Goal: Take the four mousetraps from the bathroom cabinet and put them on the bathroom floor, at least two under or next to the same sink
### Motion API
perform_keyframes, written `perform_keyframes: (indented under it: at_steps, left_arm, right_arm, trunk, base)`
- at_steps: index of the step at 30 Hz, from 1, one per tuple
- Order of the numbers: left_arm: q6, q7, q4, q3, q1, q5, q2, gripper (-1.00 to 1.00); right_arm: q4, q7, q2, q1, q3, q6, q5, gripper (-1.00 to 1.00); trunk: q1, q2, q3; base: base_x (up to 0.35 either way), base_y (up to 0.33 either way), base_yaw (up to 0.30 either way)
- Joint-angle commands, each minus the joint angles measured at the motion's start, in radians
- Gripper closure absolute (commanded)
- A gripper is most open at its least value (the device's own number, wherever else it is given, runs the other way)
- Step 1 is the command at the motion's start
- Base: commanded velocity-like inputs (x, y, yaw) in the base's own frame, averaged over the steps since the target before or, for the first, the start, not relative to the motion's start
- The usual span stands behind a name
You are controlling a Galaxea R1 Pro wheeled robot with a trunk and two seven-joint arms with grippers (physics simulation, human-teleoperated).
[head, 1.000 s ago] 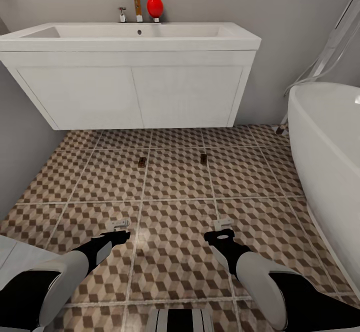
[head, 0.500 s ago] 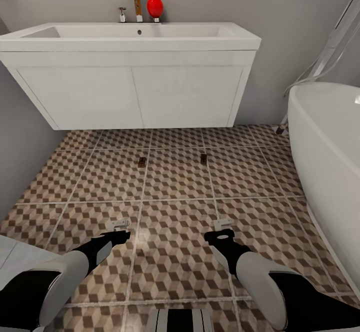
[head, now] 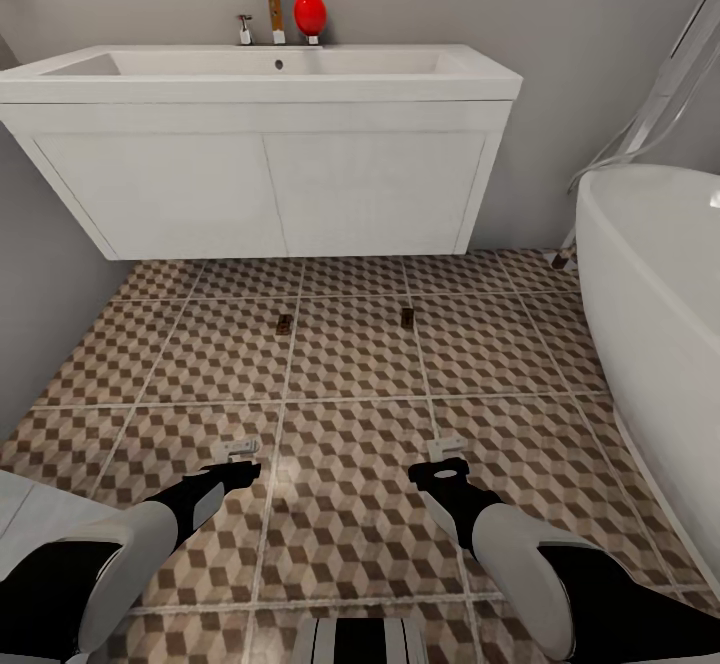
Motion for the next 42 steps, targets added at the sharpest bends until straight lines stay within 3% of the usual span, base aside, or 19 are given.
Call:
perform_keyframes:
  at_steps: [1,42]
  left_arm:
    - [0.003,0.002,-0.001,-0.006,0.000,0.010,0.000,-1.00]
    - [0.003,0.003,-0.001,-0.006,0.000,0.010,0.000,-1.00]
  right_arm:
    - [-0.001,-0.003,0.000,0.000,-0.008,0.004,0.011,-1.00]
    - [-0.001,-0.005,0.000,0.000,-0.007,0.003,0.017,-1.00]
  trunk:
    - [0.000,0.000,-0.001]
    - [-0.018,0.009,0.154]
  base:
    - [0.000,0.000,0.000]
    - [0.000,0.000,0.000]
